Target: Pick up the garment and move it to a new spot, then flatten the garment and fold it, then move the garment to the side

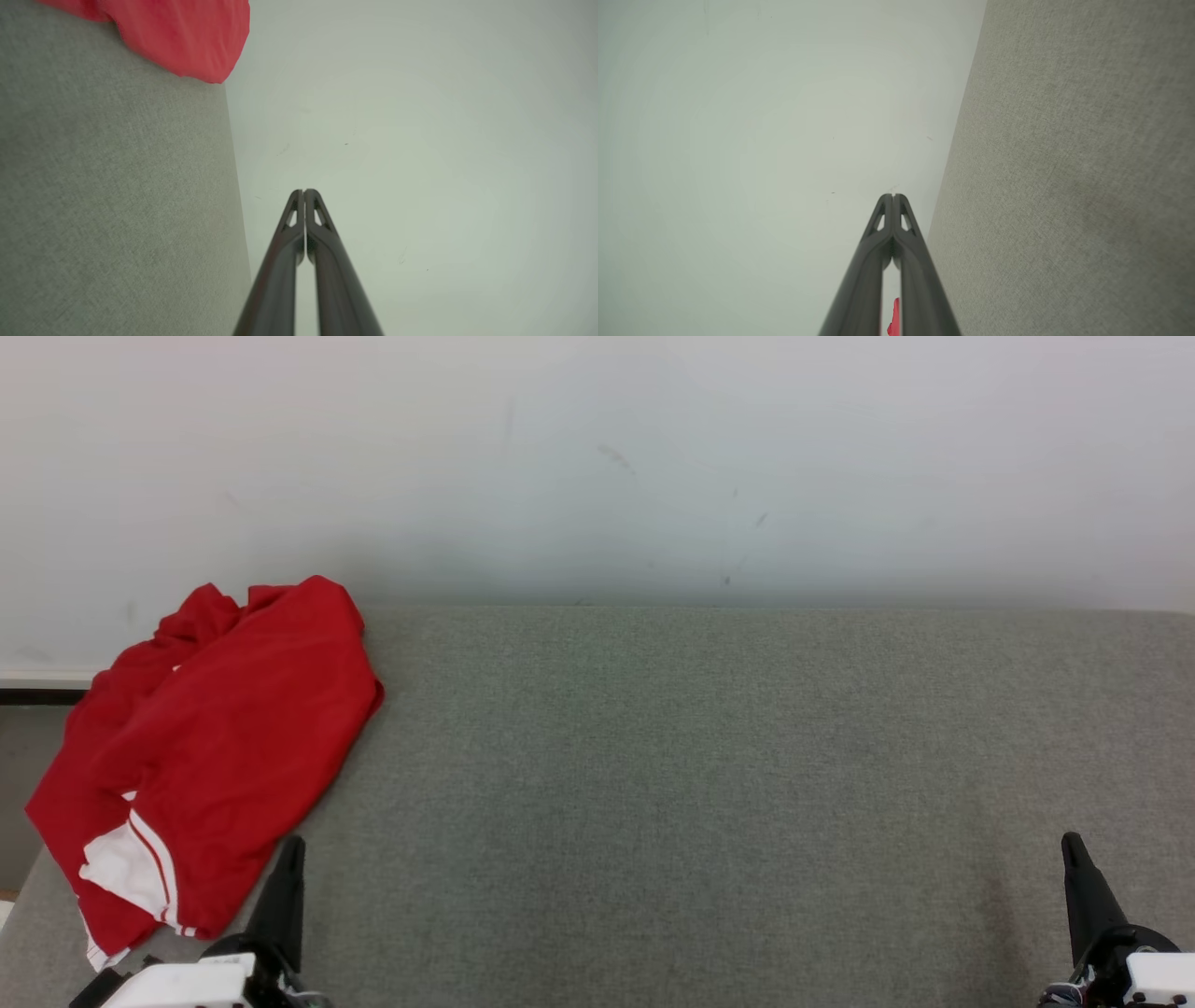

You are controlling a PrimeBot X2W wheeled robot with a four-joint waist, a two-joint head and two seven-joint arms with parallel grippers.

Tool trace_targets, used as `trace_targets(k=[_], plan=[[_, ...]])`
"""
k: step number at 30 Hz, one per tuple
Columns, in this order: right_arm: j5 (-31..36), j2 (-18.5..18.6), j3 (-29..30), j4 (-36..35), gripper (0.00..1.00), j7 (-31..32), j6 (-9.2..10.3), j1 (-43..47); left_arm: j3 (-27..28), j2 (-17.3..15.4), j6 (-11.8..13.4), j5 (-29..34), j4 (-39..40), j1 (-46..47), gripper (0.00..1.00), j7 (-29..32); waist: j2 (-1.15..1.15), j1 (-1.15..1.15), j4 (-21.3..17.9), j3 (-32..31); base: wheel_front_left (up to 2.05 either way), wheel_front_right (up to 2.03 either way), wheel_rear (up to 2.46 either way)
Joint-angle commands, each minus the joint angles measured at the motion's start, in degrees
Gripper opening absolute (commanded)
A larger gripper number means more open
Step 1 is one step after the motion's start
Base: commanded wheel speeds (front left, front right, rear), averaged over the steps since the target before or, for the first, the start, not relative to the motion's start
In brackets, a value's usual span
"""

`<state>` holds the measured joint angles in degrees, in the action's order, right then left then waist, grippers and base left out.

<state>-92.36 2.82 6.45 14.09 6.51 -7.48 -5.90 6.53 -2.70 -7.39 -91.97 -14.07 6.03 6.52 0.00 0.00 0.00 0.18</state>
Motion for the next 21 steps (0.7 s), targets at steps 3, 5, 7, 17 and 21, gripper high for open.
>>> trace_targets(k=[3,5,7,17,21], plan=[[-0.1,0.1,0.2,-0.2,0.0,0.2,-0.03,-0.7,0.1,-0.4,-0.3,-0.8,0.1,0.5,0.0,0.2,0.0,0.0,0.0,0.0,0.0,0.0,0.0],[-0.1,0.1,0.2,-0.2,0.0,0.2,-0.03,-0.7,0.1,-0.4,-0.3,-0.8,0.1,0.5,0.0,0.2,0.0,0.0,0.0,0.0,0.0,0.0,0.0],[-0.1,0.1,0.2,-0.2,0.0,0.2,-0.03,-0.7,0.1,-0.4,-0.3,-0.8,0.1,0.5,0.0,0.2,0.0,0.0,0.0,0.0,0.0,0.0,0.0],[-0.1,0.1,0.2,-0.2,0.0,0.2,-0.03,-0.7,0.1,-0.4,-0.3,-0.8,0.1,0.5,0.0,0.2,0.0,0.0,0.0,0.0,0.0,0.0,0.0],[-0.1,0.1,0.2,-0.2,0.0,0.2,-0.03,-0.7,0.1,-0.4,-0.3,-0.8,0.1,0.5,0.0,0.2,0.0,0.0,0.0,0.0,0.0,0.0,0.0]])
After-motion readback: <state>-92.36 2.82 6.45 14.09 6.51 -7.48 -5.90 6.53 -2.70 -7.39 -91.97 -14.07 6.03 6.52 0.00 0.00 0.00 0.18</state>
